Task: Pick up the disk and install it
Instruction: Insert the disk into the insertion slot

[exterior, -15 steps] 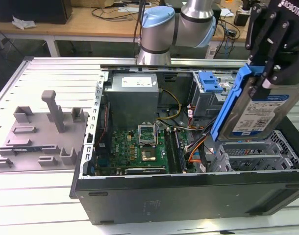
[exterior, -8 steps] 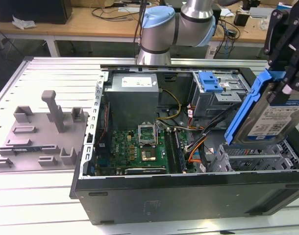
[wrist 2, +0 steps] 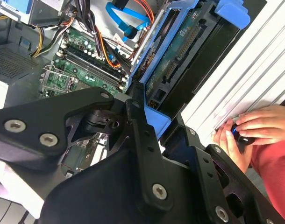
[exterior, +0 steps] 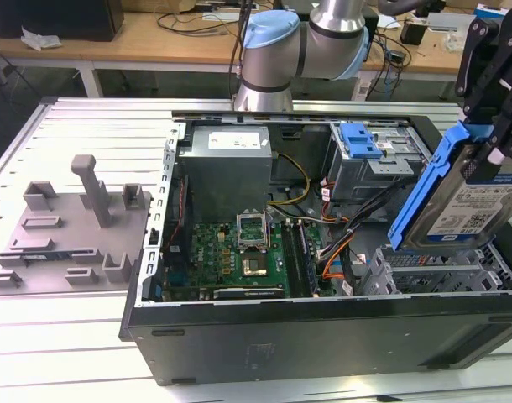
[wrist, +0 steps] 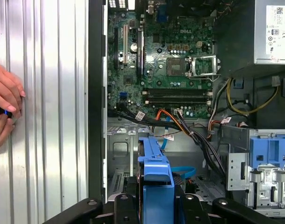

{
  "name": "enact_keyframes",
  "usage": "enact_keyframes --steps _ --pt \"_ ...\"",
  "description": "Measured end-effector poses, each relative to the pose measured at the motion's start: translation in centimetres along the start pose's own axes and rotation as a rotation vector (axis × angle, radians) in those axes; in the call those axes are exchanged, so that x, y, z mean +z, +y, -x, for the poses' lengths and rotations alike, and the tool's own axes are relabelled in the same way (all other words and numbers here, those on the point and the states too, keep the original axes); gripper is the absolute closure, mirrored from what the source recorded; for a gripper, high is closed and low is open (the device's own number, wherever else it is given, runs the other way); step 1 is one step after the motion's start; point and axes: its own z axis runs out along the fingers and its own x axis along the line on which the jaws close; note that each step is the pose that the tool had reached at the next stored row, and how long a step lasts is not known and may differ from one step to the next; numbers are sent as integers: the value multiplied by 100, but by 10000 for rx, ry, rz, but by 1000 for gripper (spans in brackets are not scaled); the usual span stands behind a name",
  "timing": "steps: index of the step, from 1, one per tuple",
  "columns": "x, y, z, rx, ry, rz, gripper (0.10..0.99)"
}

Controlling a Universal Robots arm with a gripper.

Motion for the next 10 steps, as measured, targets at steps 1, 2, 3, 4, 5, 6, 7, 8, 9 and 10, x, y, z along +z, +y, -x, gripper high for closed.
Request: enact_keyframes --steps 1,2,3,4,5,6,7,8,9,10 --pt "2 2 0 -1 -1 0 718" --pt "4 5 0 -2 2 0 718" --pt "7 11 0 0 3 0 718" --pt "10 15 0 0 7 0 718" --pt "19 16 0 -1 20 0 718" --pt "19 17 0 -1 24 0 718" --pt "21 17 1 -1 22 0 718" --pt "21 17 1 0 22 0 718" --pt "23 17 1 -1 22 0 718" --pt "31 17 1 -1 22 0 718"
